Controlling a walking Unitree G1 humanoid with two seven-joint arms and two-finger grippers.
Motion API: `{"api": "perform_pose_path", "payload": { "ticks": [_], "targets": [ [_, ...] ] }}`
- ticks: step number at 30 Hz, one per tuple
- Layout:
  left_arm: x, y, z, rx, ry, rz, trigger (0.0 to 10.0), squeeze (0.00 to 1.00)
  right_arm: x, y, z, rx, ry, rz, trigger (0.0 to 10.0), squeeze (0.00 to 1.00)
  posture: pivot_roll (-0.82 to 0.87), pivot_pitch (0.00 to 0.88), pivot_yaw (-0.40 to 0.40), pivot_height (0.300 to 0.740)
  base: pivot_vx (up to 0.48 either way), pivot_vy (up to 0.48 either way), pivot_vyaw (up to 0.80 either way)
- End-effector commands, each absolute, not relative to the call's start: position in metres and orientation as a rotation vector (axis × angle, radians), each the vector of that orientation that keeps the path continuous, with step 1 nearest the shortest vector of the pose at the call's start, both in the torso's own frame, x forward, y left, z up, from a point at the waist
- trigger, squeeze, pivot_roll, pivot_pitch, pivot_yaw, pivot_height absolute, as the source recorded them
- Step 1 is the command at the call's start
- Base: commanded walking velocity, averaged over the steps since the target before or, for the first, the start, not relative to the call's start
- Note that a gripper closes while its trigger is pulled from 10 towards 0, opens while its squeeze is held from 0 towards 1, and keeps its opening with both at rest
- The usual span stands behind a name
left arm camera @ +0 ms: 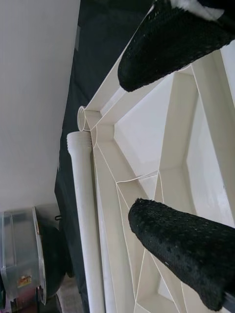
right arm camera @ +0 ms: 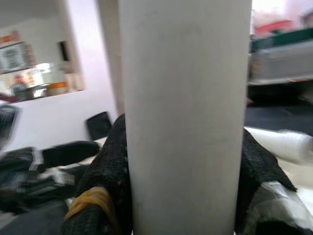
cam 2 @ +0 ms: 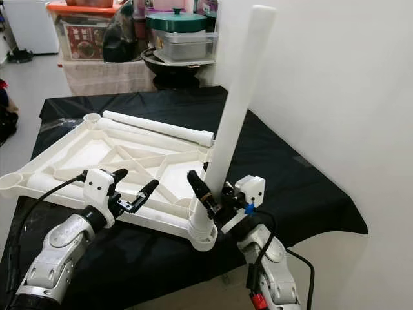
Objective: Building children table
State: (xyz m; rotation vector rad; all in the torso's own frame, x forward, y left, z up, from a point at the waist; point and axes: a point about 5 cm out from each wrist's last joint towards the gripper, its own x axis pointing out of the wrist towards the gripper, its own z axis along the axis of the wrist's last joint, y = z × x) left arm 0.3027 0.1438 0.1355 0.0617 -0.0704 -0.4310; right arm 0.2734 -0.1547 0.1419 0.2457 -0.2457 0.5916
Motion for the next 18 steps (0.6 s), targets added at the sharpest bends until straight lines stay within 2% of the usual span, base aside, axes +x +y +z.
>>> {"api": "perform_pose_path", "payload": {
  "ticks": [1, 9, 18],
  "targets": [
    [0.303, 0.142, 0.13, 0.052, -0.042, -0.444, 10.0, 0.0, 0.268, -0.163, 0.104, 0.27, -0.055, 0.535, 10.0, 0.0, 0.05, 0.0, -0.045, 0.74, 0.0, 0.0, 0.0],
    [0.303, 0.142, 0.128, 0.052, -0.038, -0.447, 10.0, 0.0, 0.263, -0.166, 0.095, 0.295, -0.034, 0.508, 10.0, 0.0, 0.05, 0.0, -0.044, 0.74, 0.0, 0.0, 0.0],
    [0.304, 0.139, 0.128, 0.051, -0.039, -0.452, 10.0, 0.0, 0.263, -0.151, 0.092, 0.147, 0.002, 0.619, 10.0, 0.0, 0.06, 0.0, -0.055, 0.74, 0.0, 0.0, 0.0]
  ]
}}
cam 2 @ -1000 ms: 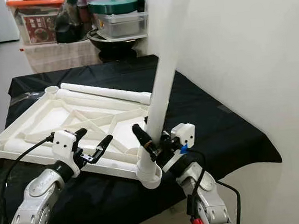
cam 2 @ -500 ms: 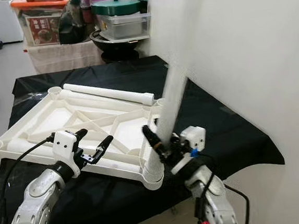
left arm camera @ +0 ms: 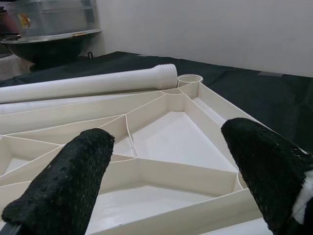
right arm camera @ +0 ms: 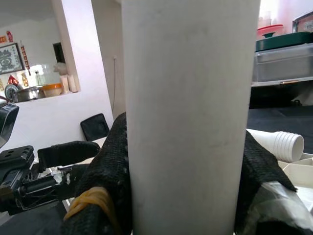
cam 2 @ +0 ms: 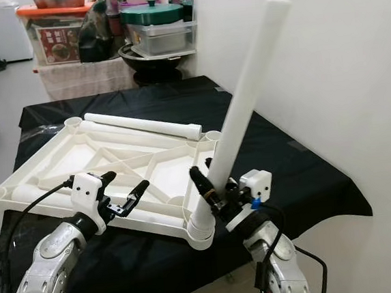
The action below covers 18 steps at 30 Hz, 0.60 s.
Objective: Building children table
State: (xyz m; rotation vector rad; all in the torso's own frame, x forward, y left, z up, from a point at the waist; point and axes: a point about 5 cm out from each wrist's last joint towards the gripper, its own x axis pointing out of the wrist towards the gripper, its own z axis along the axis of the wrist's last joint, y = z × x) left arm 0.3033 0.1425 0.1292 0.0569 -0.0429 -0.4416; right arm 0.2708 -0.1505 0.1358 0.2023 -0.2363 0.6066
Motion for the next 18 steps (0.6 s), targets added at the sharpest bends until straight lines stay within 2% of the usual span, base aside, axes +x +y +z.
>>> {"api": "perform_pose_path", "payload": {
  "ticks": [1, 10, 18],
  "targets": [
    [0.3042, 0.1387, 0.1283, 0.051, -0.039, -0.452, 10.0, 0.0, 0.2632, -0.1513, 0.0916, 0.13, 0.006, 0.631, 10.0, 0.0, 0.06, 0.0, -0.055, 0.74, 0.0, 0.0, 0.0],
    [0.301, 0.142, 0.125, 0.041, -0.033, -0.428, 10.0, 0.0, 0.265, -0.1506, 0.0913, 0.091, 0.018, 0.681, 10.0, 0.0, 0.07, 0.0, -0.081, 0.74, 0.0, 0.0, 0.0],
    [0.3006, 0.1425, 0.123, 0.038, -0.024, -0.428, 10.0, 0.0, 0.2655, -0.1527, 0.0909, 0.143, 0.006, 0.647, 10.0, 0.0, 0.07, 0.0, -0.073, 0.74, 0.0, 0.0, 0.0]
  ]
}}
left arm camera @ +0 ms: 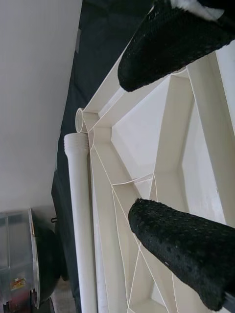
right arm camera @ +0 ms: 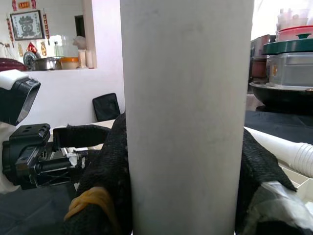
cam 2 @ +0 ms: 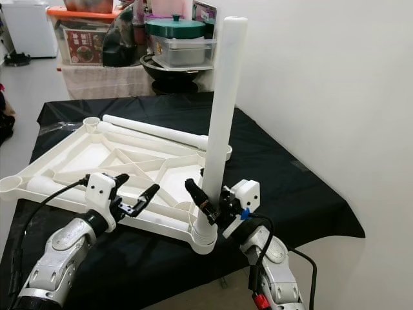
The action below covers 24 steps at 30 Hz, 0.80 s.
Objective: Building children table
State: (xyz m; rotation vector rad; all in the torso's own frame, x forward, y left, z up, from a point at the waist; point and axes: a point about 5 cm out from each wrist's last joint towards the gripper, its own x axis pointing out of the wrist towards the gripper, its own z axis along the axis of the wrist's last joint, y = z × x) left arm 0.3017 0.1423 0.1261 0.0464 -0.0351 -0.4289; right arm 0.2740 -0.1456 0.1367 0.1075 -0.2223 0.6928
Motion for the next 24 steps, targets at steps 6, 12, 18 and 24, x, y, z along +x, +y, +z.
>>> {"api": "perform_pose_path", "payload": {
  "ticks": [6, 12, 18, 24],
  "targets": [
    [0.302, 0.14, 0.123, 0.039, -0.021, -0.441, 10.0, 0.0, 0.262, -0.154, 0.09, 0.169, -0.005, 0.632, 10.0, 0.0, 0.06, 0.0, -0.06, 0.74, 0.0, 0.0, 0.0],
    [0.303, 0.14, 0.123, 0.039, -0.019, -0.447, 10.0, 0.0, 0.253, -0.154, 0.088, 0.119, 0.02, 0.72, 10.0, 0.0, 0.06, 0.0, -0.055, 0.74, 0.0, 0.0, 0.0],
    [0.304, 0.141, 0.123, 0.041, -0.016, -0.45, 10.0, 0.0, 0.246, -0.16, 0.09, 0.032, 0.074, 0.864, 10.0, 0.0, 0.06, 0.0, -0.059, 0.74, 0.0, 0.0, 0.0],
    [0.303, 0.139, 0.122, 0.033, -0.018, -0.448, 10.0, 0.0, 0.254, -0.157, 0.097, 0.033, 0.059, 0.887, 10.0, 0.0, 0.07, 0.0, -0.069, 0.74, 0.0, 0.0, 0.0]
  ]
}}
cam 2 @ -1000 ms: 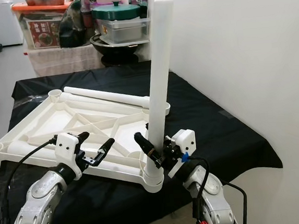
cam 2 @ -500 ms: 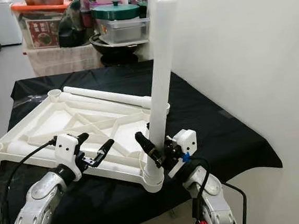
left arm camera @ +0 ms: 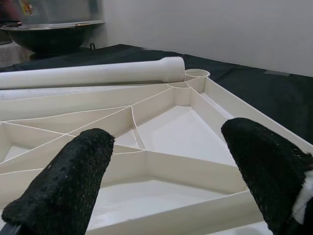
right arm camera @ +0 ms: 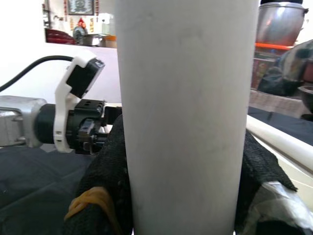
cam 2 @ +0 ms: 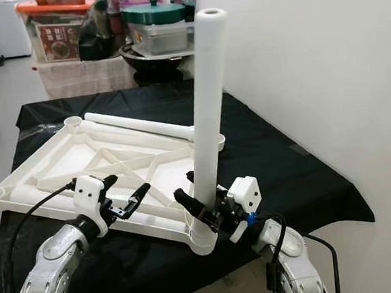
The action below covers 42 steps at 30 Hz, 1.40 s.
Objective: Building children table
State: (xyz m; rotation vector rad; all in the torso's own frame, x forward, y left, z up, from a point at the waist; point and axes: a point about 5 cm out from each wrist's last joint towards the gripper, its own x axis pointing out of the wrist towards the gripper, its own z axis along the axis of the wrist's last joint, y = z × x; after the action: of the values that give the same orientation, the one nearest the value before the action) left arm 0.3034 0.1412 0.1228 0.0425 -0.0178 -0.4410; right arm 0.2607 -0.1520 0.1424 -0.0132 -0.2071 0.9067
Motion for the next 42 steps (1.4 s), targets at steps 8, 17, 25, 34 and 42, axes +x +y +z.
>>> {"api": "perform_pose_path", "payload": {
  "ticks": [8, 17, 25, 34, 42],
  "targets": [
    [0.301, 0.141, 0.12, 0.033, -0.007, -0.448, 10.0, 0.0, 0.247, -0.149, 0.092, 0.081, 0.075, 0.92, 10.0, 0.0, 0.06, 0.0, -0.064, 0.74, 0.0, 0.0, 0.0],
    [0.302, 0.139, 0.119, 0.027, -0.004, -0.452, 10.0, 0.0, 0.26, -0.158, 0.096, 0.088, 0.057, 0.822, 10.0, 0.0, 0.07, 0.0, -0.07, 0.74, 0.0, 0.0, 0.0],
    [0.3, 0.14, 0.117, 0.028, 0.001, -0.447, 10.0, 0.0, 0.276, -0.162, 0.088, 0.026, 0.096, 0.53, 10.0, 0.0, 0.07, 0.0, -0.07, 0.74, 0.0, 0.0, 0.0],
    [0.303, 0.14, 0.117, 0.032, 0.003, -0.444, 10.0, 0.0, 0.276, -0.159, 0.074, 0.162, 0.17, 0.199, 10.0, 0.0, 0.05, 0.0, -0.061, 0.74, 0.0, 0.0, 0.0],
    [0.304, 0.142, 0.116, 0.036, 0.008, -0.434, 10.0, 0.0, 0.279, -0.181, 0.066, 0.224, 0.203, -0.078, 10.0, 0.0, 0.05, 0.0, -0.064, 0.74, 0.0, 0.0, 0.0]
  ]
}}
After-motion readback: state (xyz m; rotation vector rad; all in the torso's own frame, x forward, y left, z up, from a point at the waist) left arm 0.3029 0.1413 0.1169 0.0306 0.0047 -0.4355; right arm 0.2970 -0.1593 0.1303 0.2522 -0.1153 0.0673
